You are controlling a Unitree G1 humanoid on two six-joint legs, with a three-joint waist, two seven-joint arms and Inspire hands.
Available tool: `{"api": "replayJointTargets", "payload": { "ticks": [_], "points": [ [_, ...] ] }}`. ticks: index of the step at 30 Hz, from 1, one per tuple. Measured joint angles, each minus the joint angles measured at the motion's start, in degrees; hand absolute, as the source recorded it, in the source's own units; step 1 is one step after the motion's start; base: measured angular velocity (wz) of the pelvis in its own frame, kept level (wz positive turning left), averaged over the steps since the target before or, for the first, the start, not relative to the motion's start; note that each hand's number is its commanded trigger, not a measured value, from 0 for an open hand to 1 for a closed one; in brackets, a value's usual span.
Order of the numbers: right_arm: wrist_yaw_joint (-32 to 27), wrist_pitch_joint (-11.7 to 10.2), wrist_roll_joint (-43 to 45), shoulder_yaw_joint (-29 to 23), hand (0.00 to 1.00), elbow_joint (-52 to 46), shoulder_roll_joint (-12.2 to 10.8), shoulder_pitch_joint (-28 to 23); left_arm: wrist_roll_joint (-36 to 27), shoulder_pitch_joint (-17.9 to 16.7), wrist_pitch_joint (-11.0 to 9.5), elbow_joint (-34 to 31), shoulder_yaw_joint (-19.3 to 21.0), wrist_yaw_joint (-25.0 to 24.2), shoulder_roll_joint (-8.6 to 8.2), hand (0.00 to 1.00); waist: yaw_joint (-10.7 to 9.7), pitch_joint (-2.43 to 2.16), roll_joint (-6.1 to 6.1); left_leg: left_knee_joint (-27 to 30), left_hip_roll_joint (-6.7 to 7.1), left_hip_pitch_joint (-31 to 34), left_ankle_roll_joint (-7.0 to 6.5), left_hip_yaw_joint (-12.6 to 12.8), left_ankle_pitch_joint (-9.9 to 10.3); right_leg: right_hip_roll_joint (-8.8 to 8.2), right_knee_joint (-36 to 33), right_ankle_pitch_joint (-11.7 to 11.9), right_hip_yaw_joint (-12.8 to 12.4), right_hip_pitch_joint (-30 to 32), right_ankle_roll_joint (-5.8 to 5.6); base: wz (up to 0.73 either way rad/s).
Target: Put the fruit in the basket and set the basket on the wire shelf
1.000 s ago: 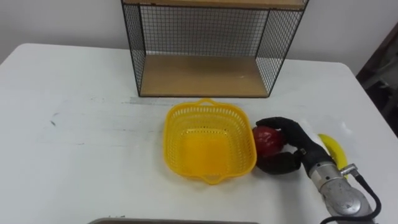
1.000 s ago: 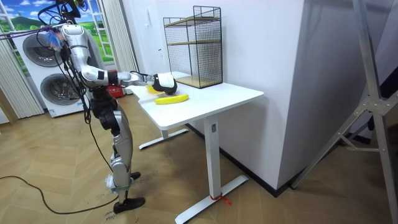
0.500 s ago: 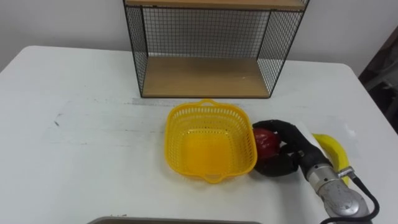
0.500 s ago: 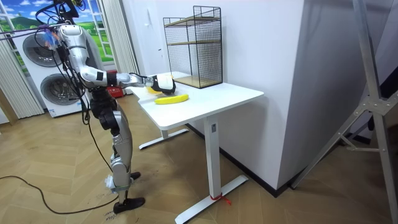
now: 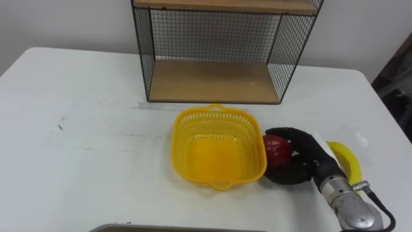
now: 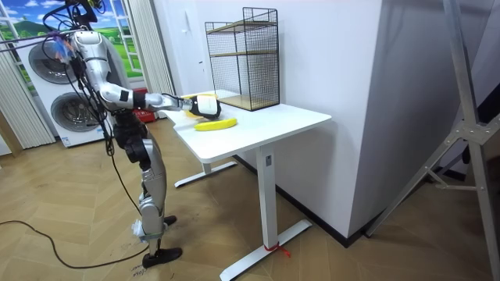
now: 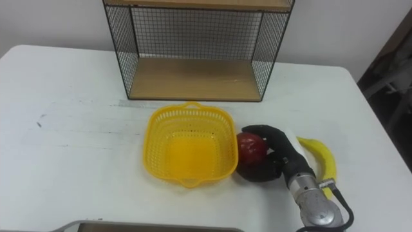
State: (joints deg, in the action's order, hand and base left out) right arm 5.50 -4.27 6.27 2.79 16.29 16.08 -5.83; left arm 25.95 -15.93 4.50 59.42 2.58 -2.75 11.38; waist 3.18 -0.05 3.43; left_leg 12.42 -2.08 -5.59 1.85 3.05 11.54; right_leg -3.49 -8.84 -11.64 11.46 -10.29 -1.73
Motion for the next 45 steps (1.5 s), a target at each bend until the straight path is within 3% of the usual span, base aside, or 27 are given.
{"api": "replayJointTargets", "payload": {
  "ticks": [12,22,31,37,45],
  "points": [
    [0.06,0.04,-2.59,-1.15,1.0,1.0,-0.21,-0.01,0.69,-0.61,-0.22,-0.3,0.87,0.0,-0.18,0.0,-1.46,-0.07,0.18,0.23,0.14,-0.14,-0.04,-0.18,0.23,-0.11,0.2,-0.05,0.35,-0.52,-0.09,0.01],
    [-2.02,1.72,-2.43,-9.24,1.0,-0.95,-0.08,-0.01,0.67,-1.42,0.24,0.03,1.84,-0.03,-1.0,0.0,-1.95,-0.29,0.02,-0.39,0.05,-0.14,-0.06,0.81,0.22,-0.08,-0.09,-0.04,-0.49,0.46,-0.11,-0.05],
    [-5.25,1.81,-2.71,-9.05,1.0,-10.91,-0.04,0.01,0.6,-1.46,0.18,0.24,1.82,-0.13,-1.7,0.0,-1.48,-0.19,0.52,-0.76,0.01,-0.01,-0.06,1.37,0.22,-0.09,-0.08,-0.02,-0.73,1.14,-0.12,-0.02],
    [-5.68,1.81,-4.14,-9.06,1.0,-14.13,-0.04,0.09,0.67,-1.36,0.02,0.28,1.8,-0.1,-1.76,0.0,-1.26,0.08,0.09,-0.74,-0.01,0.33,-0.05,1.11,0.23,-0.08,-0.07,-0.02,-0.56,1.29,-0.12,0.01],
    [-5.64,1.8,-4.0,-8.93,1.0,-18.38,-0.05,0.16,0.7,-1.17,-0.35,0.24,1.79,-0.11,-1.68,0.0,-1.22,0.1,-0.08,-0.7,0.01,1.1,-0.05,0.81,0.23,-0.04,0.09,-0.03,-0.35,1.62,-0.12,0.02]
  ]
}}
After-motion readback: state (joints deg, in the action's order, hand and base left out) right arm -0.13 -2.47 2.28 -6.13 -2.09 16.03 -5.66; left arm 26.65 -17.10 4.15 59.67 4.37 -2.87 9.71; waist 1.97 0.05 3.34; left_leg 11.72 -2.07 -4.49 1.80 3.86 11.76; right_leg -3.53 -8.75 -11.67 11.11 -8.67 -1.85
